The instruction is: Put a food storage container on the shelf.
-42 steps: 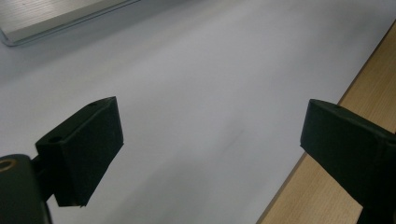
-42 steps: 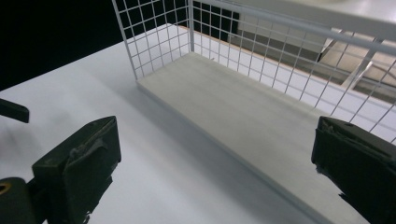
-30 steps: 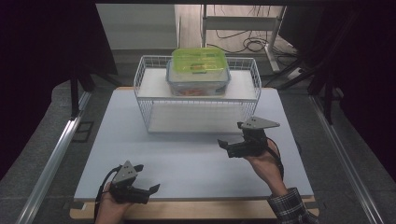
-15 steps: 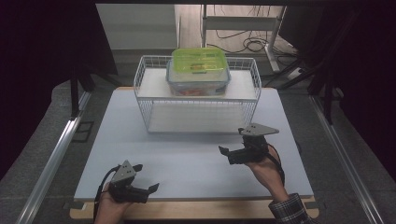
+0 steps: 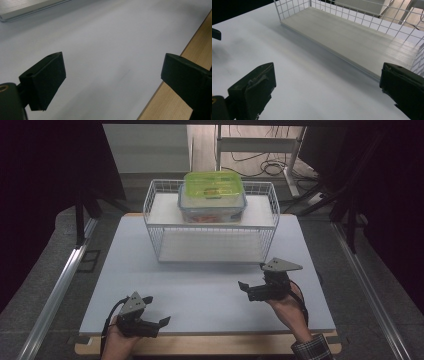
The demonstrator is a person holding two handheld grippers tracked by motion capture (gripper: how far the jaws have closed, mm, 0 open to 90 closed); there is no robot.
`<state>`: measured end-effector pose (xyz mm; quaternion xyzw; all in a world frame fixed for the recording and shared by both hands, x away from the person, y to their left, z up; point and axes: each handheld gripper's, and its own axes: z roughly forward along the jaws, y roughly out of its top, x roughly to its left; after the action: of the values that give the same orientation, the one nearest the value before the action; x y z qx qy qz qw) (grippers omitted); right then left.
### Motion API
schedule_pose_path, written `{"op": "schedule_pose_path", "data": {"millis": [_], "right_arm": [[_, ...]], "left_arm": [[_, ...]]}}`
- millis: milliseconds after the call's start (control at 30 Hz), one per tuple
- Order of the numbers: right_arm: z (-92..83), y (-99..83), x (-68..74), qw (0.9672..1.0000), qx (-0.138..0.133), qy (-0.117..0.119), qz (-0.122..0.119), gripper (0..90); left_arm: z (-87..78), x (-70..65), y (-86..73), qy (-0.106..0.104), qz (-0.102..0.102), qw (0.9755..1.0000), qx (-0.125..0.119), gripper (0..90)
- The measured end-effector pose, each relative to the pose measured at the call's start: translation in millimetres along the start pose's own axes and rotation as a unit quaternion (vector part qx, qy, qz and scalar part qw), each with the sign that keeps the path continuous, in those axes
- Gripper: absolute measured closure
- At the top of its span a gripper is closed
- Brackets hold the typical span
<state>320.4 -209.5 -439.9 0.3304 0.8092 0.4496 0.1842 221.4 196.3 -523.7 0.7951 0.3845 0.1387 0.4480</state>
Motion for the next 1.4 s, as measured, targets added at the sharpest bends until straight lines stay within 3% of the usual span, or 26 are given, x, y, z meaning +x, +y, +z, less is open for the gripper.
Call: {"op": "schedule_pose_path", "data": {"millis": [867, 1400], "right_arm": [[-27.0, -25.3, 0.5, 0.9997, -0.006, -0.022, -0.008, 0.1], [-31.5, -46.5, -6.2, 0.9993, 0.001, -0.037, 0.0, 0.0]], "left_arm": [[-0.6, 0.7, -0.3, 0.001, 0.0, 1.0, -0.002, 5.7], [-0.2, 0.6, -0.6, 0.004, 0.002, 1.0, -0.003, 5.3]]}}
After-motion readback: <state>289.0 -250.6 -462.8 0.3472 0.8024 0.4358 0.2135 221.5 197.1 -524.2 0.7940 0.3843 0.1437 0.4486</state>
